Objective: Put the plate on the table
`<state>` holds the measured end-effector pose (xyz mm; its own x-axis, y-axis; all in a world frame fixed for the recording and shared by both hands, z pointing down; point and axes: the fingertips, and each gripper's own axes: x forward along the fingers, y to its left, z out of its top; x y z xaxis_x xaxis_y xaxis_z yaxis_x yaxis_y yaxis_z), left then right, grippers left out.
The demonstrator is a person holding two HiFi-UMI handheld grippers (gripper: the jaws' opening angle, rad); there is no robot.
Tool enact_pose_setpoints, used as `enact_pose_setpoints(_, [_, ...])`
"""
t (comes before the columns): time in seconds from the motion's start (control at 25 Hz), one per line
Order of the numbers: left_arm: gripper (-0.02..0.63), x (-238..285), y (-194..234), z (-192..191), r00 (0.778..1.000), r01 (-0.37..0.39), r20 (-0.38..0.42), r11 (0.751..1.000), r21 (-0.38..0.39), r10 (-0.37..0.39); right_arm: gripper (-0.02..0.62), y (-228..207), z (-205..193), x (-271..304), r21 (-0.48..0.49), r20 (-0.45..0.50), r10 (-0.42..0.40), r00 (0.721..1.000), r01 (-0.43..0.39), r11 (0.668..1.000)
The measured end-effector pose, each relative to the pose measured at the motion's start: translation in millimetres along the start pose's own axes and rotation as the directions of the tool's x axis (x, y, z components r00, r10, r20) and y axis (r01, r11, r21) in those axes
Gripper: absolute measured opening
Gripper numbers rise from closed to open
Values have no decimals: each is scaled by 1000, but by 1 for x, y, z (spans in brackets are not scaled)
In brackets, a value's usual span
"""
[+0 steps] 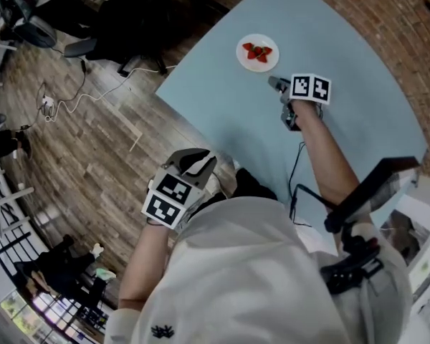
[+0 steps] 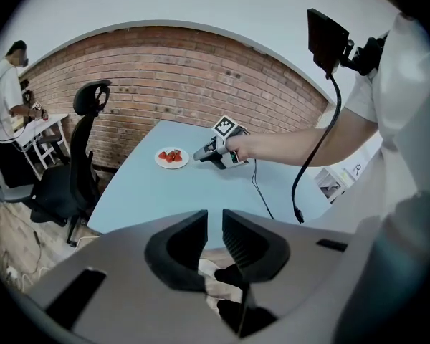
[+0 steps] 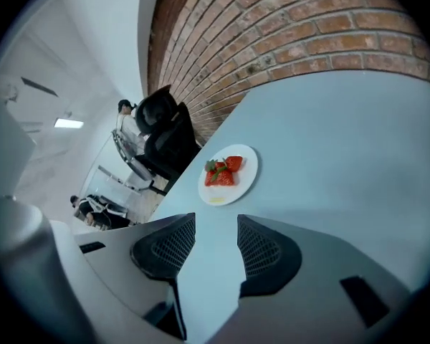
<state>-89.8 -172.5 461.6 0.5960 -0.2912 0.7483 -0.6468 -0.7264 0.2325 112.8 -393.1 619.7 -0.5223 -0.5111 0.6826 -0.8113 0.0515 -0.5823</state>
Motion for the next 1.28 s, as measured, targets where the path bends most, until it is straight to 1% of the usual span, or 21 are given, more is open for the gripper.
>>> enact_pose_setpoints(0.2, [66,5,-7,3,999,45,21,998,42,-46,184,33,-26,-36,-126,-14,-3,1000,1,992])
enact_pose_setpoints(0.32, [66,10,-12,6,996,75,36,994,81,-79,184,49,-45,-55,-161,-12,-3,1000,1,987])
enact_pose_setpoints(0.56, [66,6,-27,9,993,109,32,985,134,-114,184,90,-85,-88,-222,-22,22,1000,-27,975])
enact_pose_setpoints(0.8, [66,1,-44,3,986,159,16,972,174,-164,181,127,-118,-116,-328,-47,36,998,-50,943])
enact_pose_setpoints(0.84, [66,0,-46,2,986,164,10,969,183,-169,168,133,-122,-120,-345,-51,34,998,-50,937])
enact_pose_setpoints(0.88, [66,0,-49,0,985,170,4,966,193,-174,137,137,-127,-124,-362,-55,30,998,-48,931])
enact_pose_setpoints(0.92, [66,-1,-52,-1,984,176,-2,963,204,-179,133,140,-130,-127,-377,-58,25,998,-45,925])
enact_pose_setpoints(1.08, [66,-3,-62,-6,979,204,-27,948,245,-203,132,147,-139,-137,-401,-51,10,999,-29,915])
enact_pose_setpoints(1.28, [66,-10,-68,-18,974,223,-35,938,265,-222,132,153,-155,-142,-406,-48,0,999,-19,914])
